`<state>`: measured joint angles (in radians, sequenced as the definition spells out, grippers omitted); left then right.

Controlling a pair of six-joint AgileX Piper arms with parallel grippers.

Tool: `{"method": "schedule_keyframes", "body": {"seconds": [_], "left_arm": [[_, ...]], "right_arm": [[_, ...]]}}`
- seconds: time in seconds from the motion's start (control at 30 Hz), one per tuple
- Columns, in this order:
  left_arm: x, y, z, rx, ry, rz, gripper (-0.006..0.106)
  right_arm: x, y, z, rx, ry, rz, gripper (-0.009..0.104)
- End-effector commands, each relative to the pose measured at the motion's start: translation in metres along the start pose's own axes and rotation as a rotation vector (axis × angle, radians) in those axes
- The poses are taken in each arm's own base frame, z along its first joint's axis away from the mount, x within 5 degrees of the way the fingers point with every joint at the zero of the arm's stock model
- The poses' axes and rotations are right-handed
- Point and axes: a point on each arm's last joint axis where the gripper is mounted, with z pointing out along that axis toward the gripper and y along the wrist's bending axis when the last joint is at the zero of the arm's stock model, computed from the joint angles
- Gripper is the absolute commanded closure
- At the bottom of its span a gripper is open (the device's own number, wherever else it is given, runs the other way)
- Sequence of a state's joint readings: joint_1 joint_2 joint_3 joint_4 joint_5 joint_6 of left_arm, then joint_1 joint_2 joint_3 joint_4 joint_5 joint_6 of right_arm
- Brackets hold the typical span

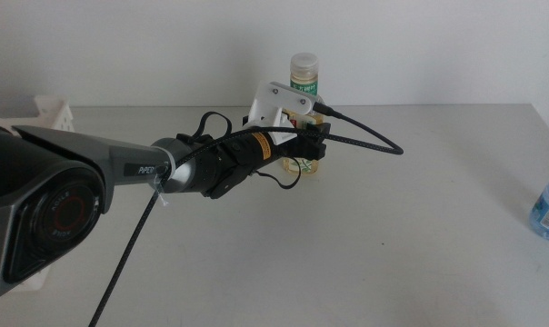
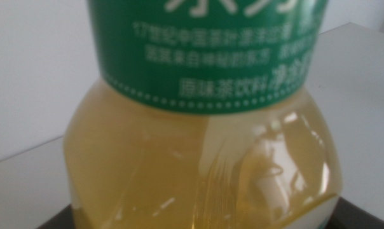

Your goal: Use arms to grab the bottles and put them into the dustbin to the left of the table.

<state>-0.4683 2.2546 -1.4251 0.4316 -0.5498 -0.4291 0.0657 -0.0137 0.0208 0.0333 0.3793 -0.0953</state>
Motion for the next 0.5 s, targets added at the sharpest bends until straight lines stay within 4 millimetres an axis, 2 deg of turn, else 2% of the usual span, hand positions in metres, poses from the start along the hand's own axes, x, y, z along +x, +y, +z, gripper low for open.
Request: {"method": "schedule_keyframes", "body": {"seconds": [0.0, 0.17, 0.47], "left_arm": [[-0.047, -0.007, -0.009, 0.04, -0.149, 0.017, 0.102], [-0.064, -0.01, -0.019, 0.03, -0.138, 0.051, 0.102], [-0.12, -0.02, -0.055, 0.013, -0.098, 0.143, 0.102]], "right_arm": [[-0.007, -0.001, -0.002, 0.016, -0.086, -0.015, 0.013], [-0.007, -0.001, -0.002, 0.016, -0.086, -0.015, 0.013], [-0.007, -0.001, -0.002, 0.016, -0.086, -0.015, 0.013]]}}
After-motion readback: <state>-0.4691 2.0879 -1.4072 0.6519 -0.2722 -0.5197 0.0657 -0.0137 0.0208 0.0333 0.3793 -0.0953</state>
